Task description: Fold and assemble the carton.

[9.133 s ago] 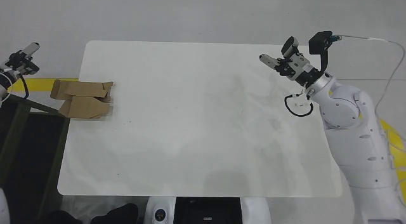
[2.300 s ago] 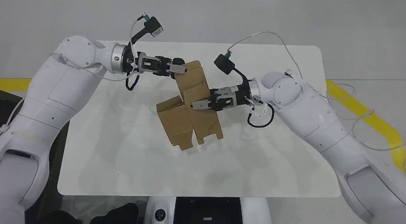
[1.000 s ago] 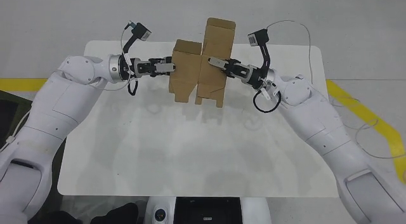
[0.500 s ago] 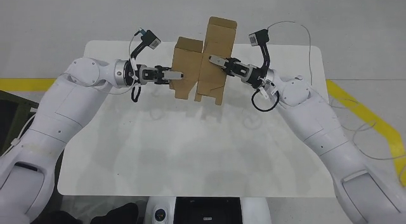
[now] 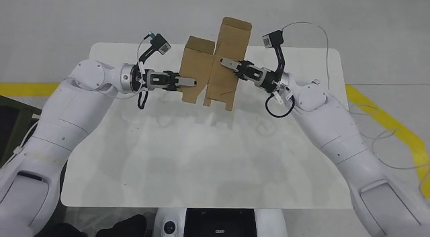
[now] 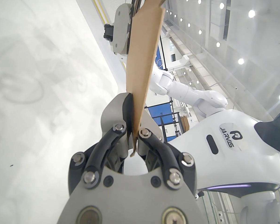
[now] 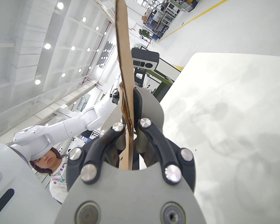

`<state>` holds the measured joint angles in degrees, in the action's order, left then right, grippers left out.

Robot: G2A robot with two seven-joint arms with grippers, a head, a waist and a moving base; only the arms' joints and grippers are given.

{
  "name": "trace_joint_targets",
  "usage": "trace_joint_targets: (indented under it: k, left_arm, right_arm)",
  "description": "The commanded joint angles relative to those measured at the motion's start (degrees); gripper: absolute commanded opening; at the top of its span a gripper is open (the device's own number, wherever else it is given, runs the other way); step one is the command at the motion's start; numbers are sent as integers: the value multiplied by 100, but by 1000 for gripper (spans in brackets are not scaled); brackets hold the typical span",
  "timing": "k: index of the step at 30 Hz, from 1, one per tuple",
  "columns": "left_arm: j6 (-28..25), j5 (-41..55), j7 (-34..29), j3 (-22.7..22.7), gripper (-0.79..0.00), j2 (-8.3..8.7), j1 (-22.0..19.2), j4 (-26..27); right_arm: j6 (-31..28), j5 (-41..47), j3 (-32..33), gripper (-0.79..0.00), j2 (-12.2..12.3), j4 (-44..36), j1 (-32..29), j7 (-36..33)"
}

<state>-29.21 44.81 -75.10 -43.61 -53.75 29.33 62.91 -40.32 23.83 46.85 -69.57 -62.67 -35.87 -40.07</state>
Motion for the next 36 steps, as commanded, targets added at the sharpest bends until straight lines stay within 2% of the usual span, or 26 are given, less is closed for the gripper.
trace_joint_targets:
  k: [1, 9, 17, 23, 36]
  left_arm:
    - [53, -5, -51, -13, -785, -15, -14, -53]
    - [394, -260, -392, -64, -785, -37, -173, -321]
    - [809, -311, -809, -79, -785, -18, -172, -260]
    - [848, -688, -847, -3, -785, 39, -1, -75]
    - [951, -803, -950, 161, -785, 132, 181, 431]
  right_arm:
    - [64, -15, 12, 0, -9, -2, 9, -84]
    - [213, -31, 309, 0, 58, 44, -55, -477]
    - [507, -61, 695, 0, 269, -68, -296, -1681]
    - [586, -43, 959, 0, 416, -79, -495, -2491]
    - [536, -333, 1171, 0, 517, -167, -739, -2506]
